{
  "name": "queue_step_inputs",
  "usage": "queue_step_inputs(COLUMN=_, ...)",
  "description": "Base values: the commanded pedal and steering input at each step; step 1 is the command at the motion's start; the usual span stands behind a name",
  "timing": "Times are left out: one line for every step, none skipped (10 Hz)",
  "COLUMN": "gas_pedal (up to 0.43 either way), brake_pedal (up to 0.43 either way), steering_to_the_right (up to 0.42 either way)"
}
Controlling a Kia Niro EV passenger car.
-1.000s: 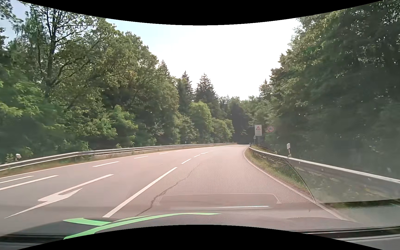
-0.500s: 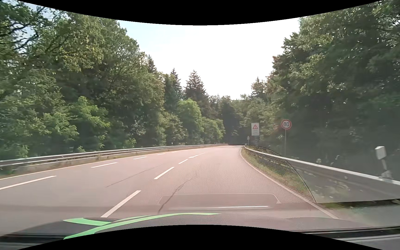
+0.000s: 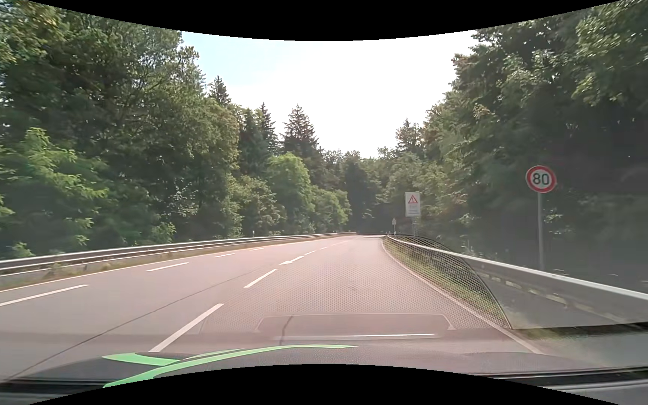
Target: Follow the waypoints while adhering to traffic rules and regulations
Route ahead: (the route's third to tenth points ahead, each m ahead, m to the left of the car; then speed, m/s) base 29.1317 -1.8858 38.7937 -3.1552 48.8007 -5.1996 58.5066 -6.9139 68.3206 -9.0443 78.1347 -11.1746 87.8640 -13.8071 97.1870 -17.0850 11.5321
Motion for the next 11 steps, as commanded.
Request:
queue_step_inputs(gas_pedal=0.197, brake_pedal=0.000, steering_to_the_right=0.030)
queue_step_inputs(gas_pedal=0.197, brake_pedal=0.000, steering_to_the_right=0.029)
queue_step_inputs(gas_pedal=0.197, brake_pedal=0.000, steering_to_the_right=0.027)
queue_step_inputs(gas_pedal=0.197, brake_pedal=0.000, steering_to_the_right=0.027)
queue_step_inputs(gas_pedal=0.197, brake_pedal=0.000, steering_to_the_right=0.026)
queue_step_inputs(gas_pedal=0.197, brake_pedal=0.000, steering_to_the_right=0.026)
queue_step_inputs(gas_pedal=0.197, brake_pedal=0.000, steering_to_the_right=0.024)
queue_step_inputs(gas_pedal=0.197, brake_pedal=0.000, steering_to_the_right=0.023)
queue_step_inputs(gas_pedal=0.197, brake_pedal=0.000, steering_to_the_right=0.023)
queue_step_inputs(gas_pedal=0.197, brake_pedal=0.000, steering_to_the_right=0.023)
queue_step_inputs(gas_pedal=0.197, brake_pedal=0.000, steering_to_the_right=0.022)
